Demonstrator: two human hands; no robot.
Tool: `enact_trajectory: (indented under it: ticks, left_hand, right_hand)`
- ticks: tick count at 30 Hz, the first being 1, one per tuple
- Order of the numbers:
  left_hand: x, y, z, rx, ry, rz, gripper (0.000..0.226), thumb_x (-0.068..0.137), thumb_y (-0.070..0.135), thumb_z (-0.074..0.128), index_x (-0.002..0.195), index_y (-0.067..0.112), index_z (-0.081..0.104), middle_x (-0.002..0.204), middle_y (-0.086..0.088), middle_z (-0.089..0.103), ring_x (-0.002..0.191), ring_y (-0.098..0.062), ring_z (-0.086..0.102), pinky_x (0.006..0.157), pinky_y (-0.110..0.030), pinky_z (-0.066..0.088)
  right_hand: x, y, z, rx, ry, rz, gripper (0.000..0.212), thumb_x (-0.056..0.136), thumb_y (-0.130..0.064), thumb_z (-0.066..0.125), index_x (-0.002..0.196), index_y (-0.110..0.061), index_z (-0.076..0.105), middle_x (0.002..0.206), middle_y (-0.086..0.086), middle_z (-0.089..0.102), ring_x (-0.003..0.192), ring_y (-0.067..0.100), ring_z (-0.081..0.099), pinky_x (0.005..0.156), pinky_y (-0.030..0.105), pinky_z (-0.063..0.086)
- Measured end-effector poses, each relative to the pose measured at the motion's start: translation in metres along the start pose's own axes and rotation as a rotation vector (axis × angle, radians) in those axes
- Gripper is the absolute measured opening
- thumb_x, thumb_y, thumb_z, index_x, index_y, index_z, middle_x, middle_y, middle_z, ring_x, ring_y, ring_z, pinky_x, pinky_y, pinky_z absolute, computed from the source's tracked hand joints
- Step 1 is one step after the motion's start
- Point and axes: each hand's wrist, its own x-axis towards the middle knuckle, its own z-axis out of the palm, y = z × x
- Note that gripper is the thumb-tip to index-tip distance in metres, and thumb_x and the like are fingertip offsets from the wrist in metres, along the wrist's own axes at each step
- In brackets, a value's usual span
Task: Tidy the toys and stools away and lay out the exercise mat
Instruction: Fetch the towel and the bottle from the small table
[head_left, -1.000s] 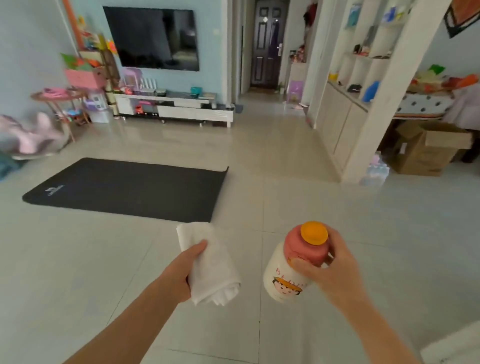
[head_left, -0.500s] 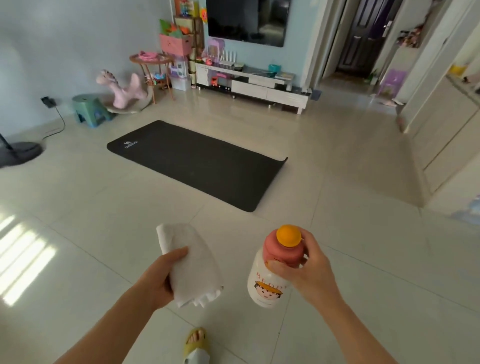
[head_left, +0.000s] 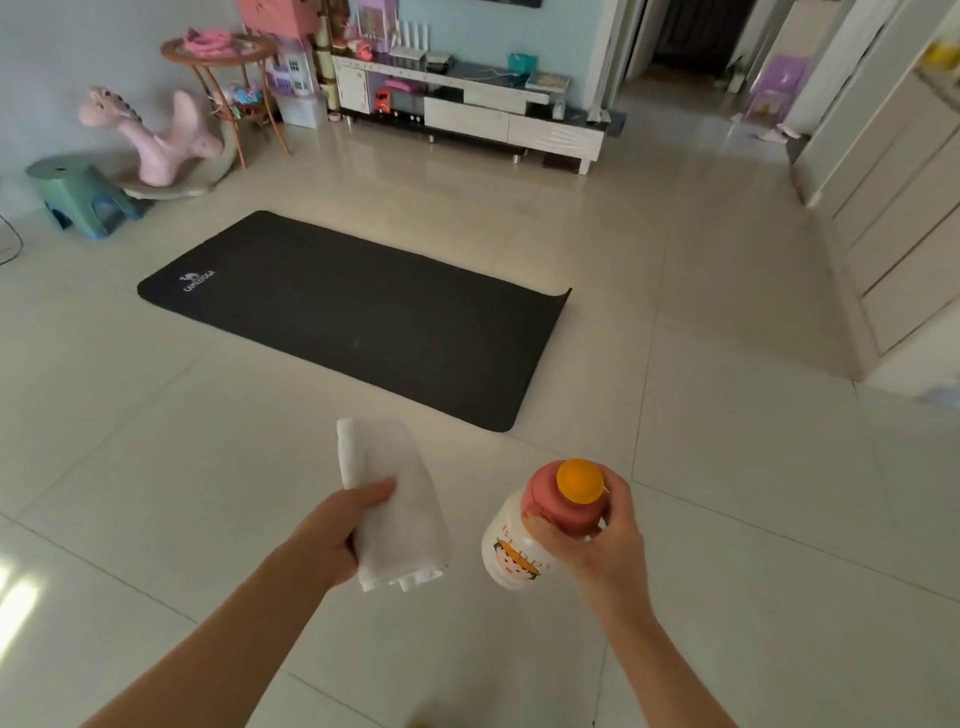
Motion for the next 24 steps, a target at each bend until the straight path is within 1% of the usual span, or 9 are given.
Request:
enact_trajectory:
  ticks: [2,6,10,14,16,18,20,22,24]
  left_hand:
    - [0.027,0.02,0.012,0.014,0.003,-0.014,0.04,0.081,0.016,0.067,0.117,0.002,0.056,0.108,-0.018,0.064,0.099,-0.036,0.061,0.073,-0.048,0.05]
    - [0.078,0.051,0.028,0.041,0.012,-0.029,0.045,0.08,0.016,0.067,0.122,0.001,0.055,0.114,-0.019,0.063,0.104,-0.038,0.06,0.08,-0.049,0.05]
    - [0.147,0.083,0.048,0.004,0.052,-0.02,0.042,0.082,0.013,0.065,0.121,0.002,0.054,0.114,-0.021,0.062,0.104,-0.039,0.059,0.077,-0.049,0.05]
    - [0.21,0.101,0.066,-0.003,0.105,-0.052,0.041,0.084,0.011,0.063,0.123,0.002,0.054,0.114,-0.02,0.062,0.102,-0.037,0.059,0.074,-0.047,0.049]
    - [0.246,0.104,0.071,0.007,0.123,-0.07,0.04,0.084,0.011,0.064,0.122,0.003,0.054,0.114,-0.018,0.063,0.1,-0.036,0.06,0.071,-0.046,0.05]
    - [0.283,0.104,0.072,0.034,0.121,-0.085,0.036,0.084,0.011,0.064,0.118,0.006,0.056,0.108,-0.015,0.064,0.096,-0.034,0.06,0.068,-0.045,0.05]
    - [0.325,0.099,0.068,0.068,0.113,-0.086,0.034,0.082,0.01,0.066,0.115,0.008,0.056,0.105,-0.014,0.064,0.094,-0.033,0.06,0.066,-0.044,0.05]
    - [0.379,0.089,0.057,0.107,0.104,-0.098,0.037,0.079,0.008,0.067,0.115,0.007,0.057,0.109,-0.016,0.064,0.096,-0.035,0.06,0.069,-0.045,0.051]
    - [0.435,0.076,0.044,0.153,0.086,-0.115,0.042,0.077,0.007,0.068,0.117,0.007,0.058,0.113,-0.017,0.064,0.1,-0.037,0.06,0.077,-0.048,0.051]
  right_hand:
    - [0.03,0.003,0.01,-0.006,0.016,0.023,0.066,0.05,-0.036,0.079,0.105,-0.048,0.045,0.095,-0.039,0.055,0.092,0.006,0.06,0.08,0.03,0.054]
    - [0.092,0.016,0.023,-0.013,0.004,0.069,0.064,0.049,-0.035,0.077,0.103,-0.048,0.046,0.097,-0.023,0.059,0.091,0.004,0.059,0.08,0.03,0.052]
    - [0.178,0.037,0.04,-0.05,-0.046,0.096,0.066,0.048,-0.037,0.078,0.104,-0.046,0.044,0.099,-0.027,0.055,0.092,0.0,0.057,0.083,0.031,0.052]
    - [0.244,0.057,0.058,-0.086,-0.067,0.138,0.067,0.05,-0.04,0.078,0.105,-0.047,0.041,0.1,-0.03,0.051,0.094,0.0,0.057,0.082,0.03,0.054]
    - [0.275,0.075,0.069,-0.095,-0.062,0.158,0.067,0.051,-0.04,0.079,0.106,-0.048,0.04,0.1,-0.031,0.052,0.096,-0.008,0.055,0.081,0.028,0.053]
    - [0.301,0.096,0.083,-0.103,-0.06,0.183,0.067,0.051,-0.039,0.078,0.106,-0.047,0.041,0.1,-0.032,0.052,0.095,-0.016,0.051,0.08,0.025,0.051]
    - [0.322,0.124,0.098,-0.102,-0.055,0.201,0.068,0.052,-0.037,0.079,0.108,-0.045,0.041,0.099,-0.032,0.053,0.094,-0.017,0.051,0.078,0.021,0.049]
    - [0.342,0.164,0.119,-0.104,-0.037,0.211,0.067,0.053,-0.035,0.08,0.108,-0.045,0.042,0.098,-0.036,0.054,0.094,-0.016,0.052,0.077,0.017,0.048]
    - [0.363,0.208,0.14,-0.093,-0.021,0.215,0.067,0.056,-0.027,0.084,0.105,-0.045,0.043,0.096,-0.041,0.052,0.093,-0.015,0.053,0.074,0.016,0.047]
